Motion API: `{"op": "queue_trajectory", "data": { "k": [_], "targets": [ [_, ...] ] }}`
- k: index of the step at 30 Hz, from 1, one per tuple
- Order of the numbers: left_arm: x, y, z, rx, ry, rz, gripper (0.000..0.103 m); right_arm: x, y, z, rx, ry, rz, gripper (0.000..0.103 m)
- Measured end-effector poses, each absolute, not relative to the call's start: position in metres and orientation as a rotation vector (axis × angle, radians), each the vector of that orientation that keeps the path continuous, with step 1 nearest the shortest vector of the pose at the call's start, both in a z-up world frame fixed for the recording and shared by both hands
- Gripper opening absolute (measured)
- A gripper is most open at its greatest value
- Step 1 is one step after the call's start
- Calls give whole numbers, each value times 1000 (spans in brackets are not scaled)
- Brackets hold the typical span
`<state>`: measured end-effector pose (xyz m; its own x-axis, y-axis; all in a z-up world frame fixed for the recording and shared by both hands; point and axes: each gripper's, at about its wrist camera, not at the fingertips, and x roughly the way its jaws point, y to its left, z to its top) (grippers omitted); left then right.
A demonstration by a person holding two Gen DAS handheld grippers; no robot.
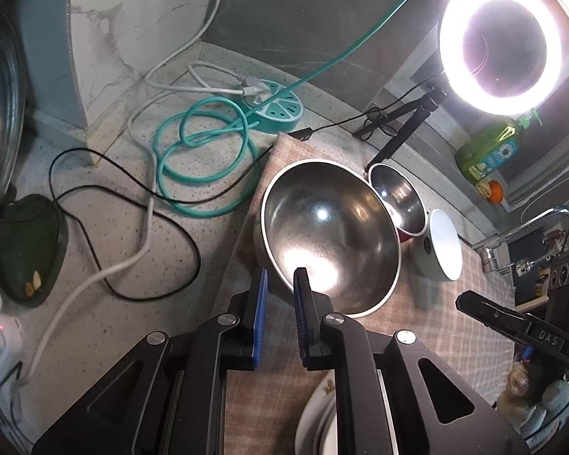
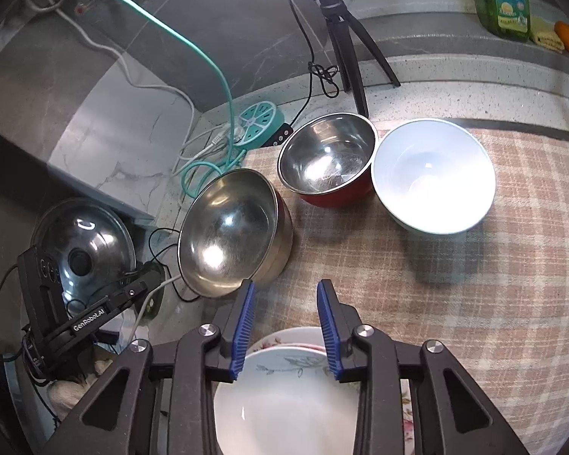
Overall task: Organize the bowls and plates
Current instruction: 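Move both open grippers to the rim of the large steel bowl, then close both grippers on the large steel bowl rim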
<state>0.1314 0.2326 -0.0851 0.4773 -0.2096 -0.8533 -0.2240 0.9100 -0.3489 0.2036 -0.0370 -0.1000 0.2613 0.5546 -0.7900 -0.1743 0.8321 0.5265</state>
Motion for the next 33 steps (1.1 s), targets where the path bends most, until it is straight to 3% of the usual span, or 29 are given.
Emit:
{"op": "queue_trajectory", "data": {
  "k": [13, 33],
  "targets": [
    [180, 249, -108, -432, 1149, 42, 12, 240, -7, -121, 391, 1251, 475, 27],
    [192, 253, -108, -397, 1147, 46, 12, 263, 11, -140, 327, 1290, 435, 22]
  ]
}}
